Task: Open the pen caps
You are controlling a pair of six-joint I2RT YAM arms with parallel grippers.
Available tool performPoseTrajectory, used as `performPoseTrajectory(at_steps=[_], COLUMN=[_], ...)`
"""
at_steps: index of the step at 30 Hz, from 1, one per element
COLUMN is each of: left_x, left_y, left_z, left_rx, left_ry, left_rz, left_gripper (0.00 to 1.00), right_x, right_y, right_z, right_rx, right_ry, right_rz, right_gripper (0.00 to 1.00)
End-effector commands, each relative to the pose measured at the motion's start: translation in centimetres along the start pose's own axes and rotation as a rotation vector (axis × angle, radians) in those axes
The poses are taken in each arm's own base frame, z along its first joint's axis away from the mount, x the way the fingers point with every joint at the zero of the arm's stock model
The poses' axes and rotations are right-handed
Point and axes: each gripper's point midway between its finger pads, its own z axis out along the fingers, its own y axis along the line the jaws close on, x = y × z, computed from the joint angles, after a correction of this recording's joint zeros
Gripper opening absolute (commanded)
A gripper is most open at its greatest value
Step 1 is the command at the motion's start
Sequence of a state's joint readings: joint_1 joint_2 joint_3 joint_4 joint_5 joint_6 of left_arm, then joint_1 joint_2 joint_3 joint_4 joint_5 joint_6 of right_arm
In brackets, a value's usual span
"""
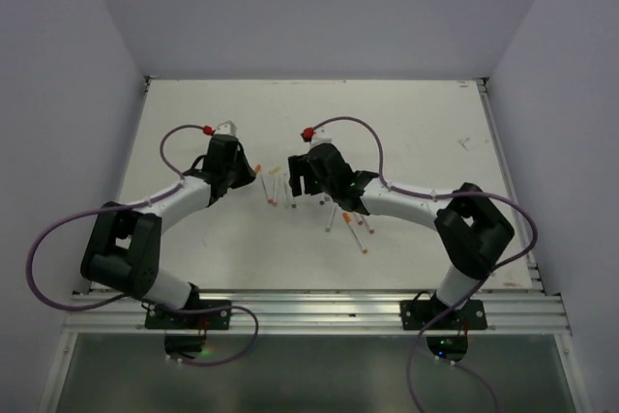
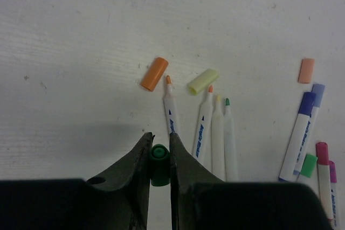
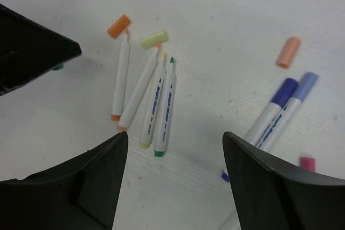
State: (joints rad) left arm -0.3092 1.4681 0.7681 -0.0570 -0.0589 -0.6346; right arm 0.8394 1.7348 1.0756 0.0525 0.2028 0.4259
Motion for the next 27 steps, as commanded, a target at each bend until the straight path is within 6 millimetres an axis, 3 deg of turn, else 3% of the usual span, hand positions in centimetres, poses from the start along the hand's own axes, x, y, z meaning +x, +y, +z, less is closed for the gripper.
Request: performPoseTrajectory(at_steps=[1,8,13,16,20,22,24,27], left_x=[-3.2,-2.0,-1.5,-1.4,-1.5,-2.2,-3.2,-4.7], left_y=[-0.5,0.6,0.7,0.7,0.6,0.2,-0.5,-1.2], left_z=[1.6,3.4,4.3,4.4,4.0,3.3,2.1,-0.1], left_rx=[-0.004,-0.042,-0.038,-0.038,-0.034,-0.023,-0.001,0.015], left_ry=[-0.076,-0.037,-0.021,-0.019,-0.022,-0.039,-0.063,-0.102], left_rz=[-0.013,-0.025,-0.033,-0.033,-0.037,-0.040,-0.043,-0.041], left_gripper=[0.05,0.22,0.29,0.35,0.39,0.46,0.50,0.64], right_x=[-1.6,-1.4,1.4,2.2,2.4,1.9,1.5,1.5], right_y=[-2.4,-6.8,-10.8,-12.7,-13.7,-13.3,-12.6,-11.9], right_z=[-3.0,-6.6,-7.9,-9.0,-9.7,-9.7,-8.9,-7.5], right_rx=[0.109,0.248,0.347,0.380,0.387,0.373,0.348,0.338], right_ry=[-0.042,-0.066,0.013,0.026,0.033,0.032,0.049,0.091], right_rz=[-0.057,-0.102,-0.074,-0.036,-0.006,-0.009,-0.010,0.005], right_gripper=[0.77,0.82,0.83,0.83,0.81,0.78,0.77,0.74])
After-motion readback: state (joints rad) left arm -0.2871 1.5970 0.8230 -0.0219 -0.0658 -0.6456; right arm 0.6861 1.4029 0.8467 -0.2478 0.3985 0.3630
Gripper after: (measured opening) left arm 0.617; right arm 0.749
